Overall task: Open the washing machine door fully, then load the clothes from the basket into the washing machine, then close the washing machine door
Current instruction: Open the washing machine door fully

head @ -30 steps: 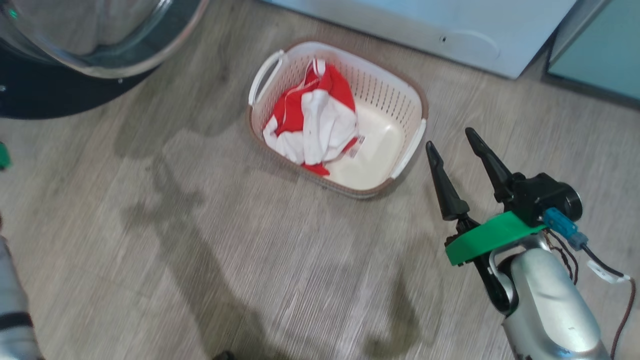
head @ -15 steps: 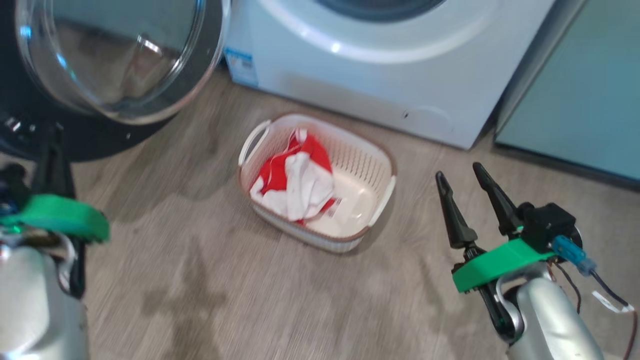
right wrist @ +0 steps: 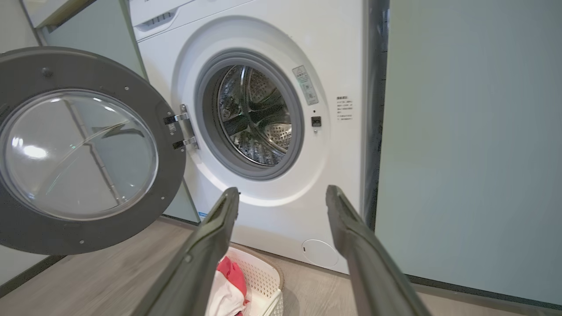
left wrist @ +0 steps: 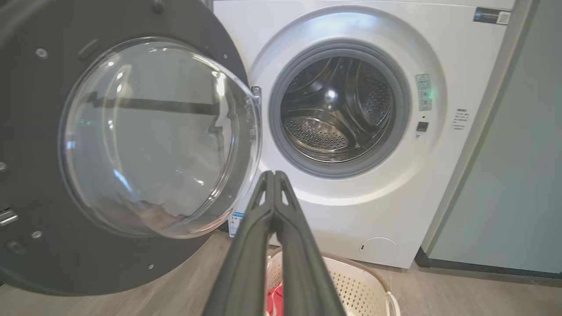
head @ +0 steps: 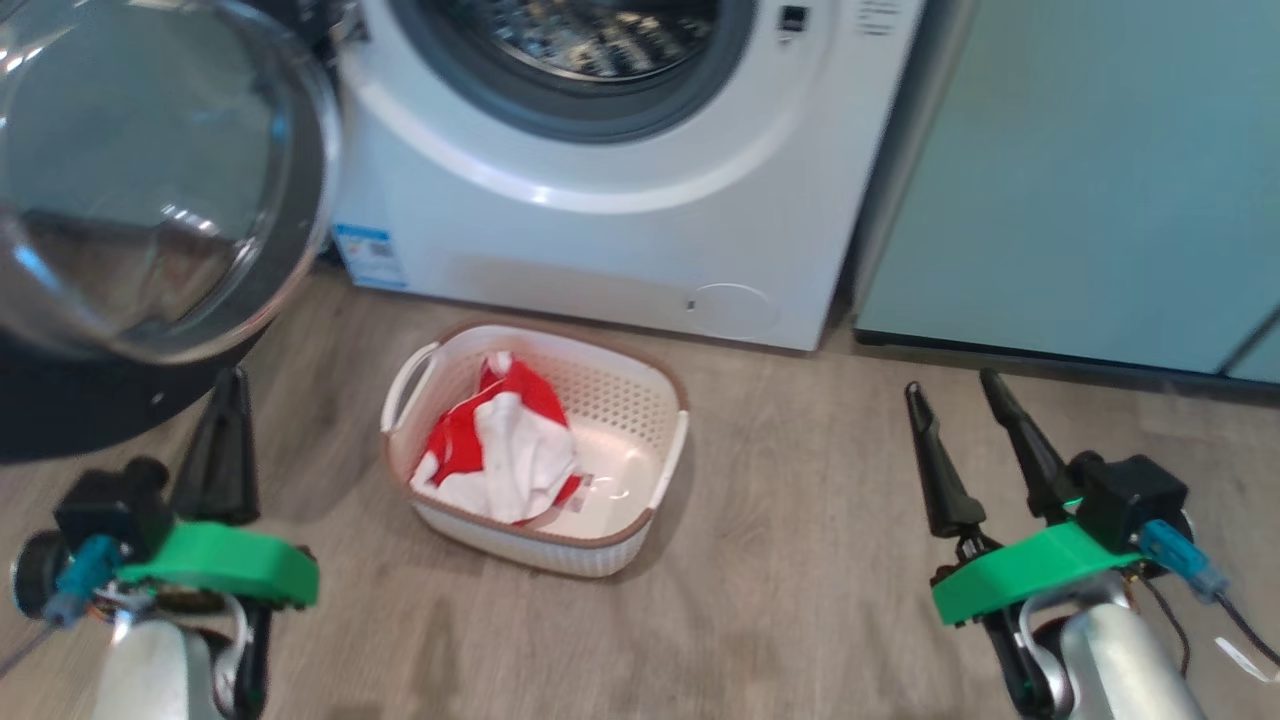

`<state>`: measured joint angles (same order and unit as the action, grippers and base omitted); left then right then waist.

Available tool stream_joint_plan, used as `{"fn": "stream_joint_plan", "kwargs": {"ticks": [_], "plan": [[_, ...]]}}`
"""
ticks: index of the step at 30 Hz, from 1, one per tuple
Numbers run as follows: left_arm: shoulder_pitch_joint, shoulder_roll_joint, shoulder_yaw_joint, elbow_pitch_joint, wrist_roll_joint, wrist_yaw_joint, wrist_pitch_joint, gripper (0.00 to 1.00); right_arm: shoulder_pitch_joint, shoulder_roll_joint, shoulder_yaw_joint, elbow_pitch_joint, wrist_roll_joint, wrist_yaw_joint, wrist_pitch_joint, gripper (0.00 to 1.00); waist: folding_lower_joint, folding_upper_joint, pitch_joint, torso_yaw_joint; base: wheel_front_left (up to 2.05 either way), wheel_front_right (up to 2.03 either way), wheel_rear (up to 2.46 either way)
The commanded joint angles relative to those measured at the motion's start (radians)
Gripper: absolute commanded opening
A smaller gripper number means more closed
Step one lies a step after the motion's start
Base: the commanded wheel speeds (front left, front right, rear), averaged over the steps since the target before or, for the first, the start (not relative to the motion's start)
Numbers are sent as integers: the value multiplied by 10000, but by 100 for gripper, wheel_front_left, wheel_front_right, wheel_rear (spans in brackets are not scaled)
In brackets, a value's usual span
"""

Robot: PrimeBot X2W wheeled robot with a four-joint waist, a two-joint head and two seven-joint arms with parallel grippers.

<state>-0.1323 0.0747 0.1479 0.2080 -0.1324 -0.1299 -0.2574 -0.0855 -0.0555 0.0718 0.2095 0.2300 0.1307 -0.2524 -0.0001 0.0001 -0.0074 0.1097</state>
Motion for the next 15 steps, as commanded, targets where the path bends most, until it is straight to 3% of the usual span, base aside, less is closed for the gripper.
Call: {"fn": "stream_joint_plan", "kwargs": {"ticks": [1,15], "plan": [[-174,34,204,-508,-76,-7,-44,0,-173,53,132,-426,-13,0,-92,100,1,-1,-125,-339,0,0,0],[904,-239,-495,-1567,-473,12,-44,0,89,53,-464,-652,99,0,-93,100,1,-1,-81,-1002,0,0,0]]}}
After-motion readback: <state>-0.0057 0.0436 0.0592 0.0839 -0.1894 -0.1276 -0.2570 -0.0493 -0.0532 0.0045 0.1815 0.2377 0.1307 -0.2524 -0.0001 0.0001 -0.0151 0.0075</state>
